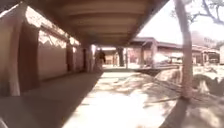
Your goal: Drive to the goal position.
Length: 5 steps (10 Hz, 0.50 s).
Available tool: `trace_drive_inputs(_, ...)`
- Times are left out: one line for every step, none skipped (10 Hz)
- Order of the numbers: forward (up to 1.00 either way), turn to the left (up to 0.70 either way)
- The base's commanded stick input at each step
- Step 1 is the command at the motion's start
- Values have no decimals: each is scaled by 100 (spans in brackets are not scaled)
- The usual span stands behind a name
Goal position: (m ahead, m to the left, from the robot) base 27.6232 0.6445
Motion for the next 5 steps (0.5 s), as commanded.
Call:
trace_drive_inputs(85, 0)
trace_drive_inputs(85, 0)
trace_drive_inputs(85, 0)
trace_drive_inputs(85, 0)
trace_drive_inputs(85, 0)
